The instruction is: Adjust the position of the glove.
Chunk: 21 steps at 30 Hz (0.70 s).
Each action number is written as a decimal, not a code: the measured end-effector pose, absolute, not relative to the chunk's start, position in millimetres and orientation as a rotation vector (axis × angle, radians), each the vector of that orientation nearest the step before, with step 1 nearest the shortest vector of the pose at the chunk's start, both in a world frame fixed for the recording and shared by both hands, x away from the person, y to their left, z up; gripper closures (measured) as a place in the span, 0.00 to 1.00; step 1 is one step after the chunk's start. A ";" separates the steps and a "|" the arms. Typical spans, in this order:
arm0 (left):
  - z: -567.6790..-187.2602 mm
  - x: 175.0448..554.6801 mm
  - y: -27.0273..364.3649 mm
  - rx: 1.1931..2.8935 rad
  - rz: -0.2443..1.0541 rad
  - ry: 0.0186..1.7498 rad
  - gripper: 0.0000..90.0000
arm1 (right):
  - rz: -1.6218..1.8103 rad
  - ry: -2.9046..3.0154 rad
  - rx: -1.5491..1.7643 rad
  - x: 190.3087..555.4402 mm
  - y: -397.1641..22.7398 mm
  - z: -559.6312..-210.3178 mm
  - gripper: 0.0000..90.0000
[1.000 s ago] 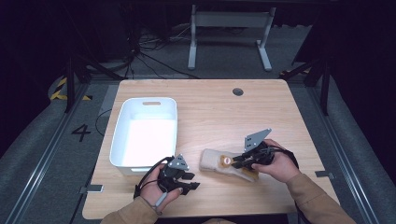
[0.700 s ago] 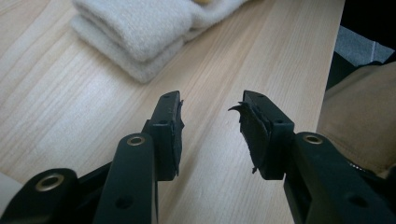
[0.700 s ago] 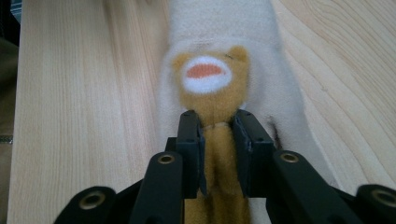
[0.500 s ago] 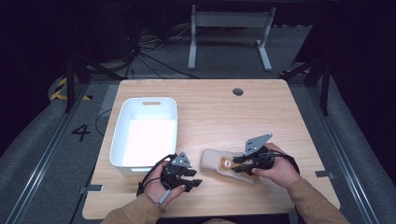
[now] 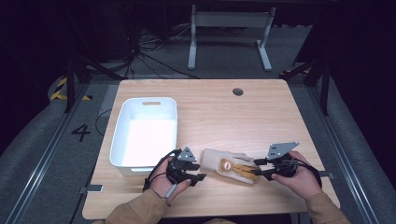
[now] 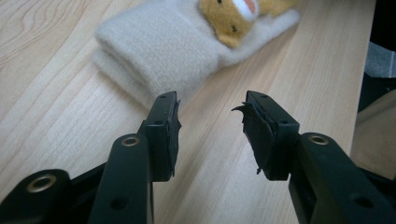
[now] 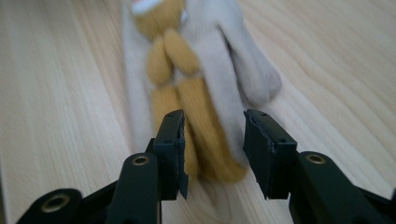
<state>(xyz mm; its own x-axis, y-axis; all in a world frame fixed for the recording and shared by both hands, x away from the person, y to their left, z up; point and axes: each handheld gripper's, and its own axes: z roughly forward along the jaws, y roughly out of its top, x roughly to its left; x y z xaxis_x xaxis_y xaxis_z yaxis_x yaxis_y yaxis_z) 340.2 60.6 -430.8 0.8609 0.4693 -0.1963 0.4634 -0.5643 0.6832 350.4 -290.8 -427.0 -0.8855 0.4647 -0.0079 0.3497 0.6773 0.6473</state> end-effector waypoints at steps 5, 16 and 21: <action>-433.6 343.5 56.1 2.255 0.029 0.694 0.62 | 0.956 2.689 0.680 350.5 -292.4 -434.6 0.63; -438.3 349.8 44.7 2.281 0.048 0.718 0.76 | 0.921 2.651 0.655 348.7 -288.6 -436.8 0.91; -438.7 351.3 44.1 2.288 0.073 0.751 0.83 | 0.926 2.651 0.666 347.3 -288.0 -434.0 0.92</action>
